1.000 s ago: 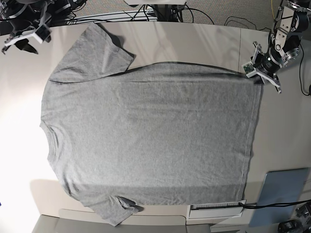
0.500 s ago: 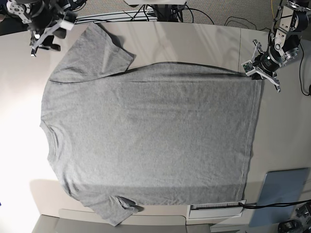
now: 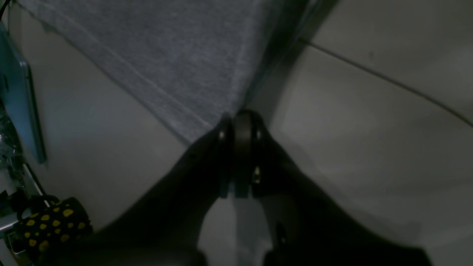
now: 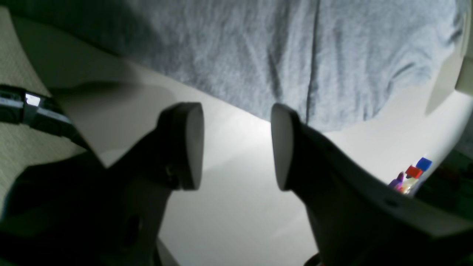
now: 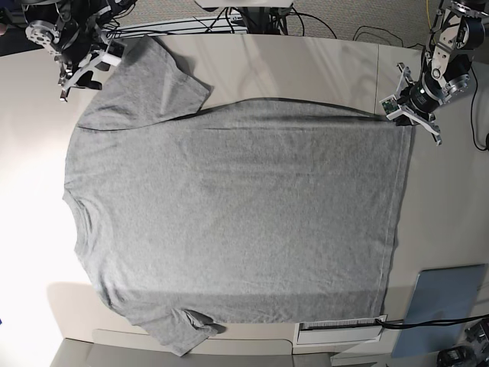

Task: Fold the T-shirt properly
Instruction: 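Move both grippers down to the shirt's shoulder corners and grasp them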

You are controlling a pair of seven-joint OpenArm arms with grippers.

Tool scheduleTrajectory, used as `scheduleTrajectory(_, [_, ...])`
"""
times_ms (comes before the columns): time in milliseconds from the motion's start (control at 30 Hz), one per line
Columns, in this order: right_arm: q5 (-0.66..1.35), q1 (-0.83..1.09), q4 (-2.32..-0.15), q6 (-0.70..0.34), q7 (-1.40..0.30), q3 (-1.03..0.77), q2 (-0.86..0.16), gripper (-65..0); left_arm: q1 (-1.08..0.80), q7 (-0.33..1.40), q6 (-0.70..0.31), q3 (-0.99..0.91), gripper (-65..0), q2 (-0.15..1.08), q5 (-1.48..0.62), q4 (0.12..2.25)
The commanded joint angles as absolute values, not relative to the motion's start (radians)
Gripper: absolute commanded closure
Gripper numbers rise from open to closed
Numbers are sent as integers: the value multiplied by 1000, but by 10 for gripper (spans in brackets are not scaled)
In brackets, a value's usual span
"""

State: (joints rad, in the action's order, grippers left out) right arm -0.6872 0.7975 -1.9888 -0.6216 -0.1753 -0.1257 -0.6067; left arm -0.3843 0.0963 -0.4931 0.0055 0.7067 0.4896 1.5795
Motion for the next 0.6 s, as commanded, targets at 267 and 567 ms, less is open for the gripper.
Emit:
scheduleTrajectory(267, [-690, 675, -1875, -609, -172, -14, -663, -289, -401, 156, -545, 13, 0, 715, 513, 1562])
scheduleTrajectory(567, [-689, 511, -1776, -609, -183, 159, -682, -289, -402, 157, -548, 13, 0, 715, 513, 1562])
